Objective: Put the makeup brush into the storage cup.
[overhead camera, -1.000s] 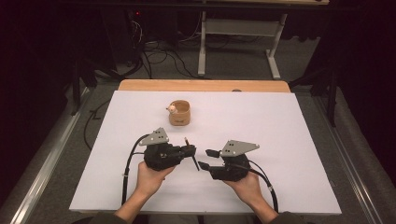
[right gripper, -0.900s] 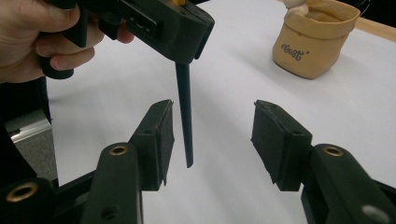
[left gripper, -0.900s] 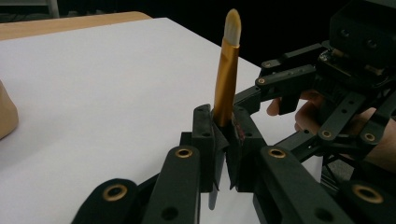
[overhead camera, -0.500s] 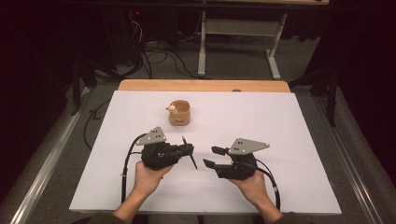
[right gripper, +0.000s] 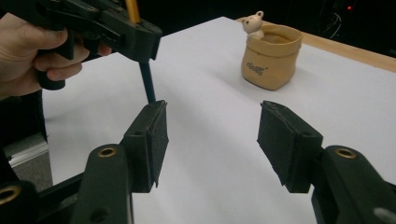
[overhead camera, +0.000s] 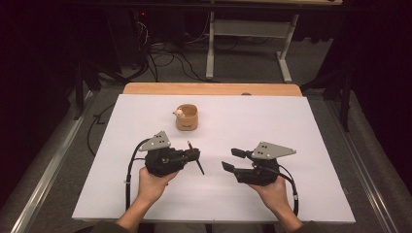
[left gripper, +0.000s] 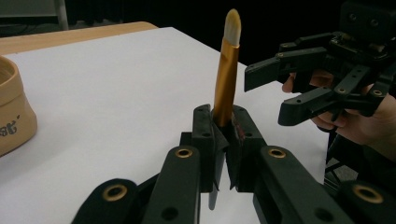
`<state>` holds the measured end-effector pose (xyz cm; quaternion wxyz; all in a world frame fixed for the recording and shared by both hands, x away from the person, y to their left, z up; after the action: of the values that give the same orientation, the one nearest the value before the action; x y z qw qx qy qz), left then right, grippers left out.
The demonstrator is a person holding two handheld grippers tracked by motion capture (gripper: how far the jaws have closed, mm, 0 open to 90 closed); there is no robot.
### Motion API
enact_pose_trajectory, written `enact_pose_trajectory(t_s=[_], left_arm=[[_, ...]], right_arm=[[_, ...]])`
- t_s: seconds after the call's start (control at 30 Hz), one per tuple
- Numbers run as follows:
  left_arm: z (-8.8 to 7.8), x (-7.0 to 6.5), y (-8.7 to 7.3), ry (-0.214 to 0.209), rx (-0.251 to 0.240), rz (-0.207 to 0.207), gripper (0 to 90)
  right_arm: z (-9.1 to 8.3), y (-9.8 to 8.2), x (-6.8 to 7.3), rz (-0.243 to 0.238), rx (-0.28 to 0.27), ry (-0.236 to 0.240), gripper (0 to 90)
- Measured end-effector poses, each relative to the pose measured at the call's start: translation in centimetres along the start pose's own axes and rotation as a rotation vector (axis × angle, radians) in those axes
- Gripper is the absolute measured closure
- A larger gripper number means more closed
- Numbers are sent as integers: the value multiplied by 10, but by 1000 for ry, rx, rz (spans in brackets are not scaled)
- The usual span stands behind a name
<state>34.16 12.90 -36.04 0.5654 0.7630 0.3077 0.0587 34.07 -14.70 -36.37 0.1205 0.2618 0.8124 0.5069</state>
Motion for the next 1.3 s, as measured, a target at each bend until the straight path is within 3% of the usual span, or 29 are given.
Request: enact_pose_trajectory(t_s=[0.53,1.3], left_arm=[[-3,2,0,7,-14,1,828],[-5,4,0,21,-16,1,828]], right_arm=[[-28,-12,-25,35,-42,-63,425],[-63,-39,-55,89,-112,-155,282]])
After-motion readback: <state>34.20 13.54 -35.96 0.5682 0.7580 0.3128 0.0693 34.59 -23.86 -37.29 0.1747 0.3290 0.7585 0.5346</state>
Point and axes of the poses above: each handheld gripper's, and its own axes: z roughly forward along the jaws, y roughly out of its top, x roughly to its left, the point moved 2 cm from there along z, roughly forward along the jaws, and after that the axes turned 2 degrees about x, right-handed, at the moved point
